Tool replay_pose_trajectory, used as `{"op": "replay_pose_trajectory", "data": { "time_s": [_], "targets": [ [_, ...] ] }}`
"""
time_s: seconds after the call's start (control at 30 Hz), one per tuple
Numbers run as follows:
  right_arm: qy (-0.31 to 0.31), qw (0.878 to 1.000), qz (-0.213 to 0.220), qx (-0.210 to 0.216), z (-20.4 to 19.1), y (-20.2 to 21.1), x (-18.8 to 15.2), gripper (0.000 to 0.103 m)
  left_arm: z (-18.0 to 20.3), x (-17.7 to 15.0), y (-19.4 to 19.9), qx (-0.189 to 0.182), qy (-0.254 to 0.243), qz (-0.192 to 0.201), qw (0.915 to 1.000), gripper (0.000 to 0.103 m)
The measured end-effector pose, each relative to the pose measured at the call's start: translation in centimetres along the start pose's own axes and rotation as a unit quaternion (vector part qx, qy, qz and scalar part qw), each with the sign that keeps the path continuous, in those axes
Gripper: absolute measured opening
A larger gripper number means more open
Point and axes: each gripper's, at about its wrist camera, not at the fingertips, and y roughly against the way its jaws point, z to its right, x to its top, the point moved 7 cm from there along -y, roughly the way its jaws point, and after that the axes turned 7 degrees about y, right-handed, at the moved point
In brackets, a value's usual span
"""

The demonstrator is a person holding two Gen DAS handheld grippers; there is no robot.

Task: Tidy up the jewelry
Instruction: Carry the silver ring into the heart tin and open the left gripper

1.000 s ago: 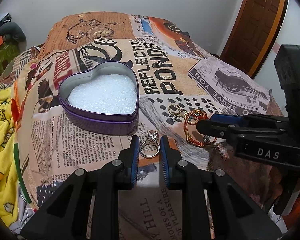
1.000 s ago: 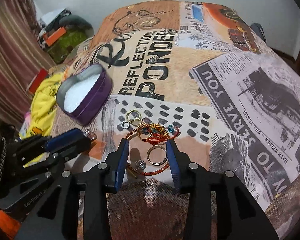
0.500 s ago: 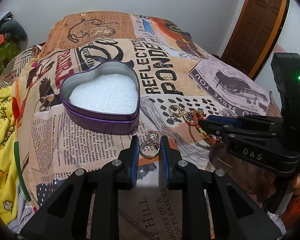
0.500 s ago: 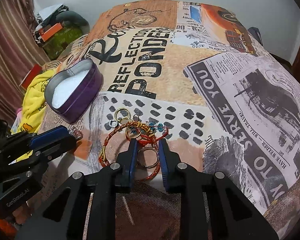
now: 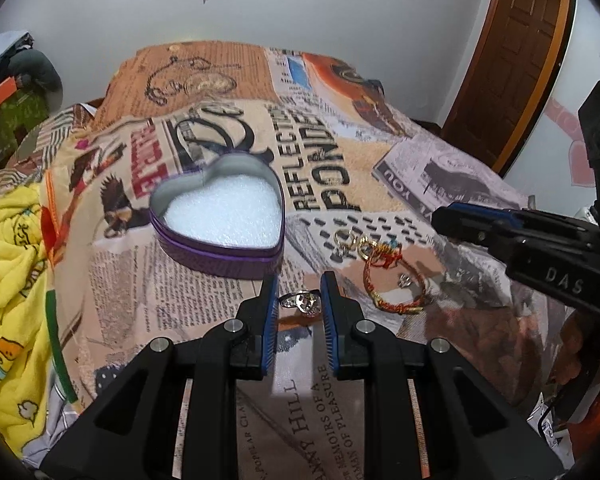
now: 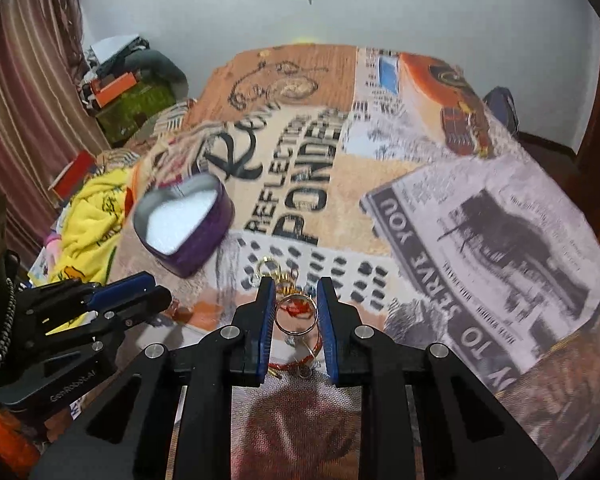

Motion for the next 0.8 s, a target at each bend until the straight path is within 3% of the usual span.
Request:
{"op": "replay_pose_trajectory", "data": {
  "time_s": [0.4, 0.8],
  "targets": [
    [0.017, 0.998, 0.046, 0.033, -2.9, 0.7, 3.7, 0.019, -1.4, 3.6, 3.3, 0.004, 0.004, 0.057, 0.9984, 0.020],
    [0.046, 0.995, 0.053, 0.072, -6.4, -1.8, 6.8, 0.019, -4.7, 6.1, 2.2, 0.022, 0.010, 0.065, 0.9976, 0.020]
  ]
}}
